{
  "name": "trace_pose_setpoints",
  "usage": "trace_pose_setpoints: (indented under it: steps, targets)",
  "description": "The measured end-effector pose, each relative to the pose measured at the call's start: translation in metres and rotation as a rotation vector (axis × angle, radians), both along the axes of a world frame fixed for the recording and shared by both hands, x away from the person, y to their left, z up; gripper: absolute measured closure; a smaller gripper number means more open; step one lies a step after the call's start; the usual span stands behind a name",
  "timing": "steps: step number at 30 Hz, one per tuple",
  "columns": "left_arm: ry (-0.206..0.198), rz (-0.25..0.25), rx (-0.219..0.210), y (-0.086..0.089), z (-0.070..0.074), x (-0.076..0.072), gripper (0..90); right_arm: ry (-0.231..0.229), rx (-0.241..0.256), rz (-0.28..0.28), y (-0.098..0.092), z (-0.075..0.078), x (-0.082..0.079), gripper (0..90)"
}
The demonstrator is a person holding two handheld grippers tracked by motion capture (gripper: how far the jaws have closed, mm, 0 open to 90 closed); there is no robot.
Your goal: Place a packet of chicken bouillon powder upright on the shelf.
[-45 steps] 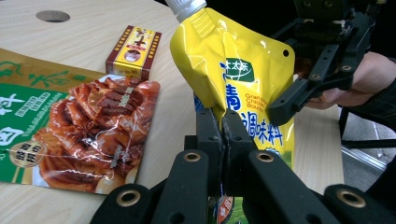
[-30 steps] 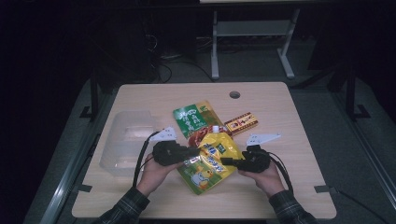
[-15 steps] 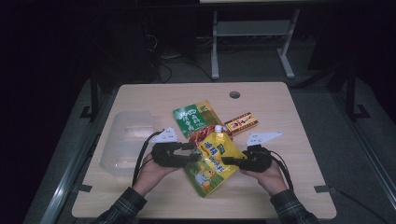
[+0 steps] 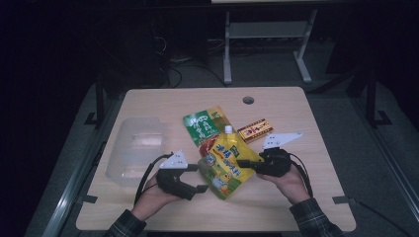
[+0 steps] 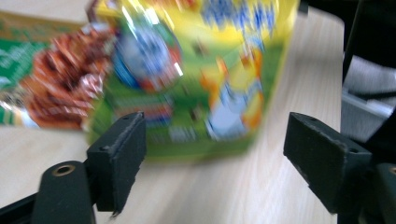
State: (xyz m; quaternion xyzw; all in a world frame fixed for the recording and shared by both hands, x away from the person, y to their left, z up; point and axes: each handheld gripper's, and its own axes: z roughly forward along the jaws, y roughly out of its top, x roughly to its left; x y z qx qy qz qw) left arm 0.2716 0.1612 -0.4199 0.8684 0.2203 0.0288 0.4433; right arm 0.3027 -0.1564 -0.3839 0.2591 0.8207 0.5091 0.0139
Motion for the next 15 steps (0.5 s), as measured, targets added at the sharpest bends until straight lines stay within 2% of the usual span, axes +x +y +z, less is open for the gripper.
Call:
trace_pose_setpoints:
  steps: [4, 6, 12, 15]
  targets:
    - [0.006, -0.013, 0.025, -0.002, -0.009, -0.012, 16.8, -0.022, 0.002, 0.003, 0.002, 0.006, 0.002, 90.0]
    - [0.000, -0.012, 0.038, -0.002, -0.013, -0.014, 15.9, -0.018, 0.014, 0.002, 0.003, 0.009, 0.002, 90.0]
    - [-0.005, -0.006, 0.027, -0.002, -0.020, -0.023, 15.7, -0.025, 0.017, 0.000, 0.010, 0.013, 0.006, 90.0]
    - [-0.022, -0.027, 0.035, -0.004, -0.022, -0.023, 15.7, -0.030, 0.024, 0.002, 0.014, 0.016, 0.009, 90.0]
